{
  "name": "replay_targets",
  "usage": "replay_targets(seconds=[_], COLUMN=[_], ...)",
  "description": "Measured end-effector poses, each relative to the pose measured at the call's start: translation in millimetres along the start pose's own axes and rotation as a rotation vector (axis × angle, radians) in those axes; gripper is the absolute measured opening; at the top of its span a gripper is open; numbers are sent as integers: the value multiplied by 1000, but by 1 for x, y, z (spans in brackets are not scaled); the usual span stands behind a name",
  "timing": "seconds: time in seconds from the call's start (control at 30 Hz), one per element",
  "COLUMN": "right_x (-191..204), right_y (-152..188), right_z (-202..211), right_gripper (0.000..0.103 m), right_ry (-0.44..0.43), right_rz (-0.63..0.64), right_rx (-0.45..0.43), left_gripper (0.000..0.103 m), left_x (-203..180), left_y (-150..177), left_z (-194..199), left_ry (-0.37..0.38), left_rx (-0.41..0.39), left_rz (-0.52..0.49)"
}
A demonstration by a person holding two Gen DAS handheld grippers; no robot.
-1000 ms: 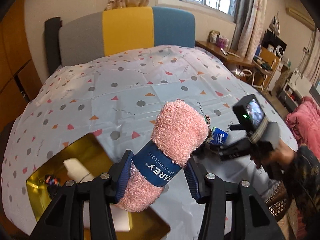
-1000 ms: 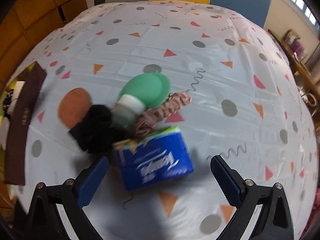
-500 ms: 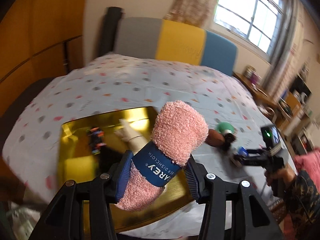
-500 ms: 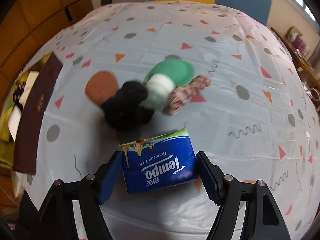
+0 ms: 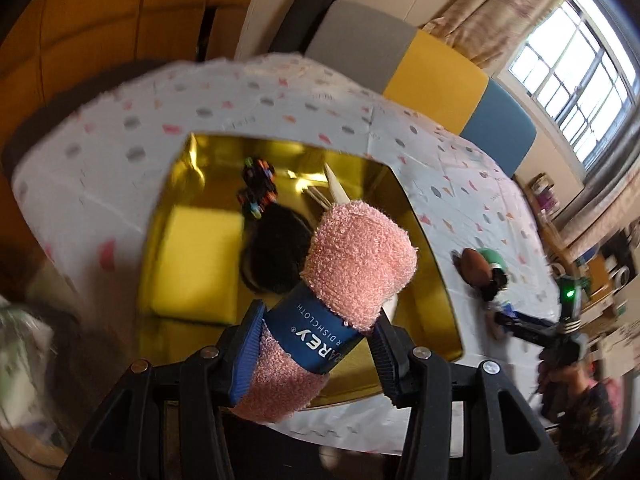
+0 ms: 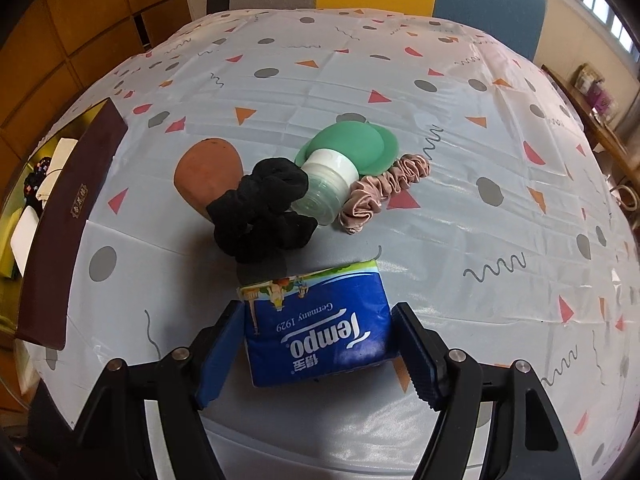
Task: Organize soft objects
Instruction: 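Carry the pink towel roll into the gold tray with left while right grasps the tissue pack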
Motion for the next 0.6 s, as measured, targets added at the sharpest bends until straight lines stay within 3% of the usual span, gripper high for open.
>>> replay_targets(seconds=[0.1,0.23,0.4,0.6], right_x=[1,3,4,8], right_y=[0,0,0,3], right_z=[-1,-1,-2,-9], right_gripper=[75,75,76,76], right_ry=[6,11,24,63], right_rz=[9,17,33,74], right_rx=[-1,2,6,29], left_gripper=[51,51,51,52], left_x=[-13,-35,-56,-51], left_y=[-6,-22,-50,-69], left_z=[-9,-24,-47,-90], left_ry=[34,166,196,288], left_rx=[11,46,51,147], left_rz=[13,85,131,356])
Point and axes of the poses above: each gripper's, at about its wrist camera, not at the fingertips, and z roughly against the way its jaws point, x to its left, y to its underside, the point moved 5 cm from there along -z, roughly the way its jaws point, and after that the axes turned 4 degrees about x, right-handed, at the moved point
